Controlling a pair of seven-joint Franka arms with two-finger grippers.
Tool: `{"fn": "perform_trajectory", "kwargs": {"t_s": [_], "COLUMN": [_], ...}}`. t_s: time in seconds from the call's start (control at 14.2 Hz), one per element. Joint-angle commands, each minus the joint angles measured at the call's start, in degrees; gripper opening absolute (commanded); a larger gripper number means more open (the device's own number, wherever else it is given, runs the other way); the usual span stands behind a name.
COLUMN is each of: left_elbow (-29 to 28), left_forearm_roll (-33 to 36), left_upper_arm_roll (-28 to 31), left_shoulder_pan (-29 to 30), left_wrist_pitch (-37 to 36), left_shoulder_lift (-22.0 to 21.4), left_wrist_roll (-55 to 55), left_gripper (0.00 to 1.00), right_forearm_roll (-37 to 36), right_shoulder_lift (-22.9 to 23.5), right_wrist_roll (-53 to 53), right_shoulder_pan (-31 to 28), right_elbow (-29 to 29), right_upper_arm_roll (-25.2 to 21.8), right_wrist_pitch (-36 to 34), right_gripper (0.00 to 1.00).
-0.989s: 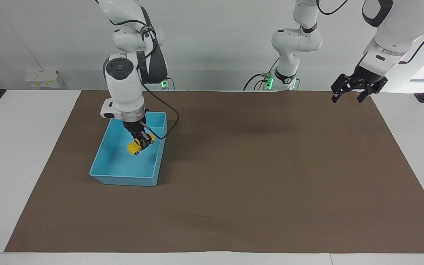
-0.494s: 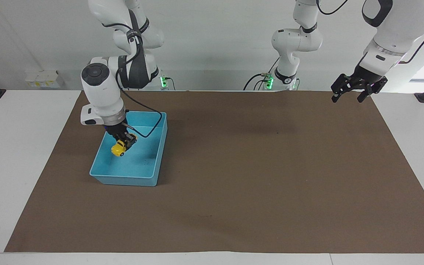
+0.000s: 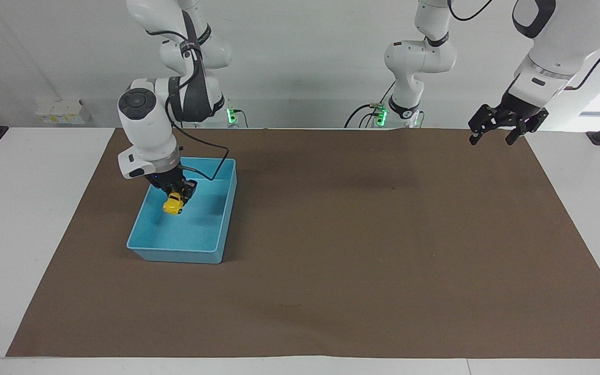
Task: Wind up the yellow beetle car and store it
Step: 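Lift the car with the right gripper and carry it over the bin, then lower the car into the bin and open the right gripper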
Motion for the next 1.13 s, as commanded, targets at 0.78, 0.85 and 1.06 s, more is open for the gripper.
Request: {"fn": "perform_trajectory", "kwargs": {"t_s": [0.78,0.85,1.06], "left_elbow": [-0.53,-0.53,-0.53], "left_forearm_roll": [1.12,1.12,1.12], "left_upper_arm_roll": [-0.58,-0.58,-0.58], "left_shoulder_pan": [0.84,0.84,0.84], "left_wrist_pitch": [-0.27,-0.27,-0.27], "left_shoulder_lift": [-0.87,-0.87,-0.87], "left_wrist_roll": [-0.12,-0.03,-0.12], "left_gripper": [1.0,1.0,1.0], "right_forearm_roll": [4.03,4.03,4.03], "right_shoulder_lift": [-5.15,-4.54,-3.14], "right_wrist_roll": [-13.03,-12.86,-12.77], "right_shoulder_pan": [0.77,0.78,1.04], "right_elbow": [-15.33,-15.94,-18.49], "right_upper_arm_roll": [0.39,0.39,0.39], "right_wrist_pitch": [12.6,13.9,18.39], "right_gripper": [0.0,0.02,0.31]}}
